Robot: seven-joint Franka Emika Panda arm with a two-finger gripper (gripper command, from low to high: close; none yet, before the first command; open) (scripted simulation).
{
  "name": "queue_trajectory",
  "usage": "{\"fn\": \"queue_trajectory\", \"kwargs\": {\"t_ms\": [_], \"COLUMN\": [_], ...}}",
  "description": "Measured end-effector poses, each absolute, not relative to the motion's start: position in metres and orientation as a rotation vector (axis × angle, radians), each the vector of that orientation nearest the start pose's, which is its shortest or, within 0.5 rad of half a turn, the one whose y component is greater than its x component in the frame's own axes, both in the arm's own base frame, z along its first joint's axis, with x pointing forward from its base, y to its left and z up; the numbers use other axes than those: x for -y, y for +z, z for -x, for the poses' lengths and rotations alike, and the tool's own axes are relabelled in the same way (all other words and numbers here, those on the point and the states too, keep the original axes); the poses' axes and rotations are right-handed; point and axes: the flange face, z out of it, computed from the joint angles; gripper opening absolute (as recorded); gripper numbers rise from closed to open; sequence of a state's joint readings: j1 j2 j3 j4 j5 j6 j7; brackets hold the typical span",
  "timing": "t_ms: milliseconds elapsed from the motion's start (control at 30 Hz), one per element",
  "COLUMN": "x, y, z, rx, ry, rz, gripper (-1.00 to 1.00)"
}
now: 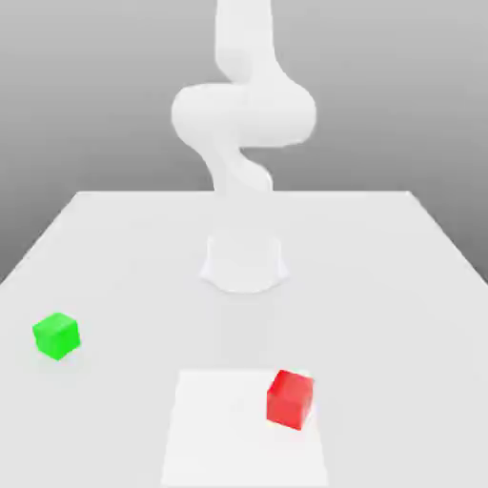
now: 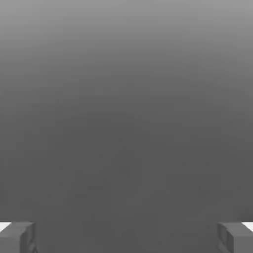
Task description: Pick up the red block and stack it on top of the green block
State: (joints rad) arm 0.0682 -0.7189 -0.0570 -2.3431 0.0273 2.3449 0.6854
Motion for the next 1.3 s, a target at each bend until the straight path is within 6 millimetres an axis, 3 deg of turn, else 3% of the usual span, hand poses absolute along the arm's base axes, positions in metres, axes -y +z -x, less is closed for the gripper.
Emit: {"fn": "queue_trajectory", "kwargs": {"t_ms": [167, 333, 500, 733, 833, 1133, 1167, 1300], "x": [-0.01, -0.033, -0.055, -0.067, -0.064, -0.063, -0.063, -0.063], "y": [0.558, 0.451, 0.349, 0.233, 0.207, 0.151, 0.145, 0.145], "z": [-0.429, -0.45, -0.443, -0.4, -0.391, -0.389, -0.388, -0.388], "rx": [-0.628, -0.34, -0.033, 0.438, 0.545, 0.558, 0.556, 0.556], "ry": [-0.697, -0.495, -0.305, -0.059, -0.015, -0.006, -0.003, -0.001], "rz": [2.701, 2.841, 2.956, 3.073, 3.091, 3.094, 3.093, 3.093], "gripper": [0.0, 0.0, 0.0, 0.0, 0.0, 0.0, -1.0, -1.0]}}
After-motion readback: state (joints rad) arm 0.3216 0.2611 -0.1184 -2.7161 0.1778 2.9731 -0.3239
